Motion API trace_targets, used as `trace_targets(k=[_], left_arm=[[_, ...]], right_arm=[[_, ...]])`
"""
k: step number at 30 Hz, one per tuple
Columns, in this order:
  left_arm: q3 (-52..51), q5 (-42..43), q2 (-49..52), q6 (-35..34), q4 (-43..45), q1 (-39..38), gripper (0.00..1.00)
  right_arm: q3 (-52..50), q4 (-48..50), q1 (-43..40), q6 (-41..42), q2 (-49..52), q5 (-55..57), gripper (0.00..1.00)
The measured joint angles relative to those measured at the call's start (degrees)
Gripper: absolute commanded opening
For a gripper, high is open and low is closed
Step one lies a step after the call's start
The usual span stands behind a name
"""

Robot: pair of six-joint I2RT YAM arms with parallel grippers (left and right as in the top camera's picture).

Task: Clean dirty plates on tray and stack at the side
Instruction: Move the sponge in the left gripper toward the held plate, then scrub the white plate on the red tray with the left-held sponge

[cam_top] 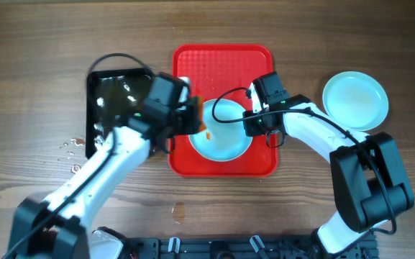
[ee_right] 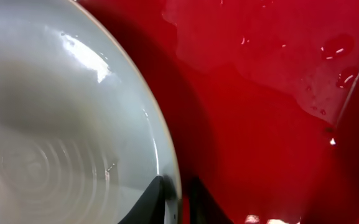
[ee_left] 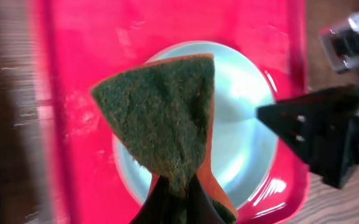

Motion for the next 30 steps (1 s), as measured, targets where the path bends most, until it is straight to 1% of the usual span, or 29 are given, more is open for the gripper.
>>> trace_targets(k=[2, 4, 7, 8, 13, 17, 24, 30], left_arm=[[0.0, 0.2, 2.8, -2.0, 2.9, -2.4, 0.04], [0.0, 0.2, 5.8, -3.9, 5.6, -4.2, 0.04], [0.0, 0.3, 10.5, -6.4, 8.8, -6.4, 0.04], [0.0, 0.4, 12.2, -7.2, 9.5, -6.9, 0.04], [0.1, 0.6, 18.0, -8.9, 9.9, -7.2, 0.04], [0.4, 1.0, 18.6, -7.4, 9.8, -6.5, 0.04], [0.7, 1.6, 18.9, -2.0, 9.6, -5.8, 0.04], [0.7, 1.2, 18.9, 1.3, 9.4, -5.8, 0.04]], right_arm=[[0.0, -0.1, 0.0, 0.9, 0.0, 0.0, 0.14], [0.0, -0.2, 0.0, 1.3, 0.0, 0.0, 0.09], [0.0, -0.2, 0.0, 2.2, 0.0, -0.1, 0.06], [0.0, -0.2, 0.0, 2.4, 0.0, -0.2, 0.05], [0.0, -0.6, -0.4, 3.7, -0.2, -1.3, 0.04], [0.1, -1.2, -0.5, 4.9, -0.2, -2.5, 0.04], [0.1, -1.5, -0.5, 7.2, -0.2, -3.3, 0.04], [-1.0, 1.2, -0.5, 4.6, -0.4, -3.3, 0.04]])
